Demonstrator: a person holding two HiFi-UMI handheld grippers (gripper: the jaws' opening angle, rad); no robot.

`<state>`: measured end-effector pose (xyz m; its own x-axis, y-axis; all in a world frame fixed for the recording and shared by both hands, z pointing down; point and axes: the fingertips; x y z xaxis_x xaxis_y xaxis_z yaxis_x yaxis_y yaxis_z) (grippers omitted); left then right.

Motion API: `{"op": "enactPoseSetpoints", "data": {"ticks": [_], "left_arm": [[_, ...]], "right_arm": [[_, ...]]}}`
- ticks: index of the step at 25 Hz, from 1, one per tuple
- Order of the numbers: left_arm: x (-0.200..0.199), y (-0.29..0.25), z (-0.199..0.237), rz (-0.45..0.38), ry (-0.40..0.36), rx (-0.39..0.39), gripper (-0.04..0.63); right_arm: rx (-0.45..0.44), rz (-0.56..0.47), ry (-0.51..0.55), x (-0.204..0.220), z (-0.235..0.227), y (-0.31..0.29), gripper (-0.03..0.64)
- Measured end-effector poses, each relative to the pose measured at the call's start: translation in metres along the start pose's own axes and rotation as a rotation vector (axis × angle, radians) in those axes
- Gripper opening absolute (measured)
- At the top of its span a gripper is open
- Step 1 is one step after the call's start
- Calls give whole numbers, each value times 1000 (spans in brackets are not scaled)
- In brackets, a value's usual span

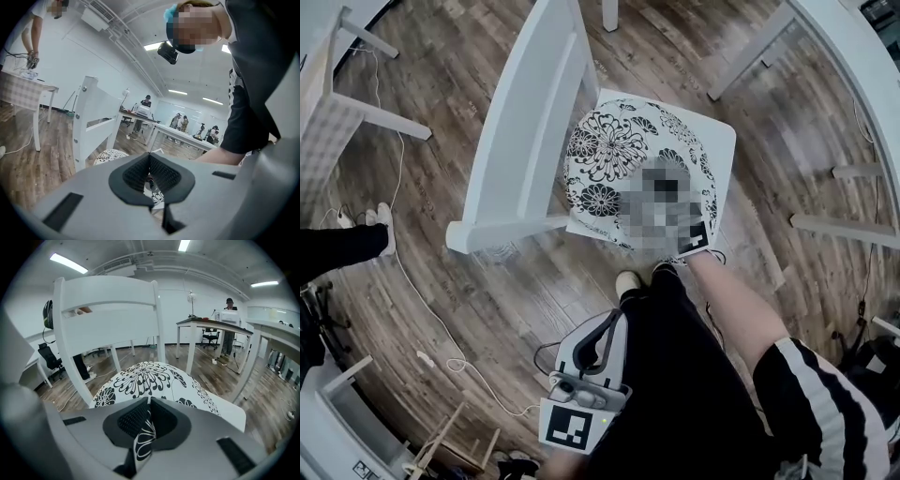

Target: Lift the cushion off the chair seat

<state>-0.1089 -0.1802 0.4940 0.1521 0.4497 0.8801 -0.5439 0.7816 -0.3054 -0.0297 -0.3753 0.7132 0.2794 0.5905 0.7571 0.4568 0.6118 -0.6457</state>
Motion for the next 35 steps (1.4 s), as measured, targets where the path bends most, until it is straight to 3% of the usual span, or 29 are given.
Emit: {"op": "enactPoseSetpoints", "data": {"ticks": [20,26,35], "left_arm": [[-17,-2,-22,-21,-32,42,0],[-23,3,-31,-34,-92,84,0],[-42,3,-41,-67,-116,105,0]], "right_arm": [[19,-115,-46,-32,-6,70,32],[18,-167,-47,-49,0,94,31],[23,-217,-42,-68,8,130,32]]}}
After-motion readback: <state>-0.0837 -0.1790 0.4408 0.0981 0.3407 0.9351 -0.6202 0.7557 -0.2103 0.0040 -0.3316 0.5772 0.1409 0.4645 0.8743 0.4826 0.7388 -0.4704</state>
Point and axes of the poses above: the fingertips, and each gripper's own axes: y backward along the fingers, z to its left, x out of its underside, and after that the axes turned 1 degree about -y, right-handed
